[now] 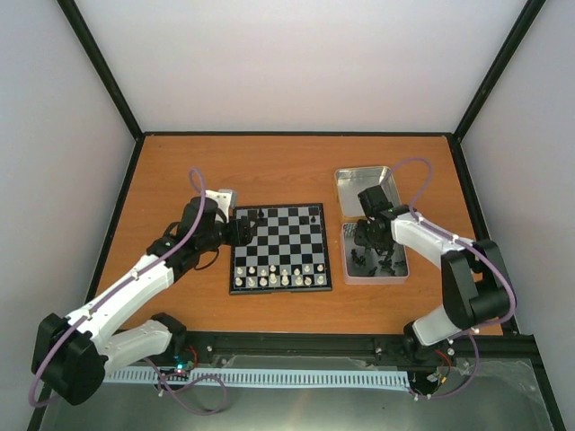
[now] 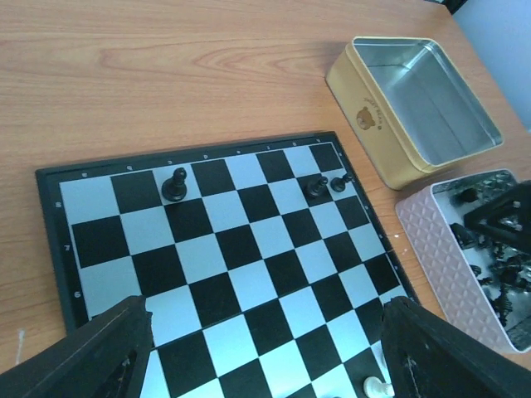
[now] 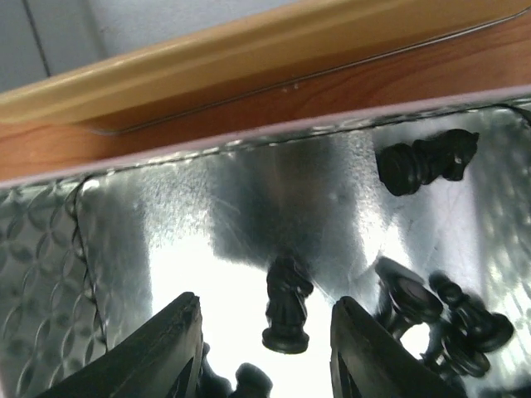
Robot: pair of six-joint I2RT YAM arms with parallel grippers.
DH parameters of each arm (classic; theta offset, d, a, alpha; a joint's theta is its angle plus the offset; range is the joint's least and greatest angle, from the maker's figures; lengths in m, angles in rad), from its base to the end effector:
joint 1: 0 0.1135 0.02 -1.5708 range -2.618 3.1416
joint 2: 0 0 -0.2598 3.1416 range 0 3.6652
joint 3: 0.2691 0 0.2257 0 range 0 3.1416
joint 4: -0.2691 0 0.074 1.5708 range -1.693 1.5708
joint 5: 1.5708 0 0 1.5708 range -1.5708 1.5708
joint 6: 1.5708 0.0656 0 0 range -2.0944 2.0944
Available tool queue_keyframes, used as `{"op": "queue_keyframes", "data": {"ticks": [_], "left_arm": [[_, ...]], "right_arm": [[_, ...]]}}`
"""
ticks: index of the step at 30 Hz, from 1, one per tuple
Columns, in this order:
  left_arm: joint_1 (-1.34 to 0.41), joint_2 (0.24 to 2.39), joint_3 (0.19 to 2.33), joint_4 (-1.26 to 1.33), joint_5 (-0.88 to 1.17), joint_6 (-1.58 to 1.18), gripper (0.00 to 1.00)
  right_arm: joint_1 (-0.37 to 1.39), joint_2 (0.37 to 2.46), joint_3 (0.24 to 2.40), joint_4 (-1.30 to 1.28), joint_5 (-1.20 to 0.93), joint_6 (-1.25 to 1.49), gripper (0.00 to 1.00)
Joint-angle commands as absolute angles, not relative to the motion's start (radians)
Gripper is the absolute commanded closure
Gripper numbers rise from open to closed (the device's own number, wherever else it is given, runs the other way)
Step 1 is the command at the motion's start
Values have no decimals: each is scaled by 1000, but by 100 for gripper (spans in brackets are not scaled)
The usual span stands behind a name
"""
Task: Set up the chess pieces on the board
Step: Pick up the chess piece from the storage box.
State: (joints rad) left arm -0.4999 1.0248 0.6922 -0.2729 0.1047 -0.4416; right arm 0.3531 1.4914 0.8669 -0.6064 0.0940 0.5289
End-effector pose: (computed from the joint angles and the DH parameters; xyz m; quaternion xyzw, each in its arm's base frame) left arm 0.1940 -0.1138 0.2420 0.0501 0.8835 -0.2515 0.3921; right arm 0.2437 0.0832 0.1626 0.0943 0.9800 0.0302 0.1725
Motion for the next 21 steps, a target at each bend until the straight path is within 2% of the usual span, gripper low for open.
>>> {"op": "queue_keyframes", "data": {"ticks": [1, 7, 15, 21], "left_arm": [[-492, 1012, 671, -196, 155, -477, 24], [-492, 1009, 650, -164, 188, -487, 24], [-492, 1031, 658, -144, 204, -491, 24], [-492, 1049, 661, -140, 216, -495, 25]], "right_arm": [[345, 1566, 918, -598, 106, 516, 57], [344, 1592, 891, -592, 92, 525, 60], [347, 1587, 830, -593, 125, 536, 58], [347, 1600, 825, -571, 114, 539, 73]]}}
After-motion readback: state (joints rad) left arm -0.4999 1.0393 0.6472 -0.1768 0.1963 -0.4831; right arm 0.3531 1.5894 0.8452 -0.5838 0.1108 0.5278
